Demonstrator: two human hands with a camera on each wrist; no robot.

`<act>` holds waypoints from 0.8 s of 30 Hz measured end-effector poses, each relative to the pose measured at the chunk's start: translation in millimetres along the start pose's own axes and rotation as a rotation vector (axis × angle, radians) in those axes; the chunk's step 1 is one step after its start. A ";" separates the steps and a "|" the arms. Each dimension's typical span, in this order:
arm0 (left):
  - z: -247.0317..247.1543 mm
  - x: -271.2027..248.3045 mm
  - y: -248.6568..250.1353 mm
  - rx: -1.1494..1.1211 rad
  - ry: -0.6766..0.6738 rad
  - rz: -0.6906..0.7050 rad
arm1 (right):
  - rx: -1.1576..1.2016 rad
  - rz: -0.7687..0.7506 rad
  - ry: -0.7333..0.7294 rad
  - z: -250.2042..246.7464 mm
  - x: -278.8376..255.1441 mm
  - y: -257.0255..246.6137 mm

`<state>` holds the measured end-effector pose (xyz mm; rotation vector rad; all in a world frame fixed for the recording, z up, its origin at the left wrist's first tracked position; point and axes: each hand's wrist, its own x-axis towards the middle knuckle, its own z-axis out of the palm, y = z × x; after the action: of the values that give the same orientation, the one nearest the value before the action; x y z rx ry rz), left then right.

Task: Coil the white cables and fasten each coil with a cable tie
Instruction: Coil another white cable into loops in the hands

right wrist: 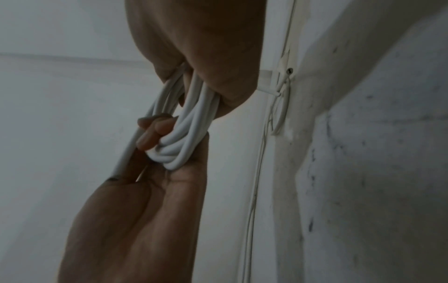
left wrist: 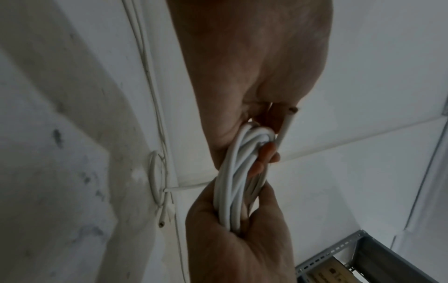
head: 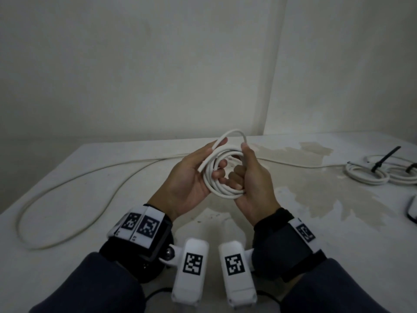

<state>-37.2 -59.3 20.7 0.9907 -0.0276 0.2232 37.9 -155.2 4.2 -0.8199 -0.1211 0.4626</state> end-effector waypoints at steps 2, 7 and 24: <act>0.8 0.5 2.6 0.039 -0.013 -0.011 | -0.019 -0.004 -0.022 -0.1 -0.8 -2.1; -2.7 -0.7 12.0 0.068 -0.057 -0.084 | -0.070 0.004 -0.080 -0.9 -1.4 -3.3; 5.5 1.4 -4.8 0.893 0.127 0.342 | -0.121 -0.065 -0.138 -4.5 -0.1 -4.0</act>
<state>-34.4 -66.2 20.0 1.8592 0.0225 0.6448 40.5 -160.7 4.0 -0.9000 -0.3049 0.4530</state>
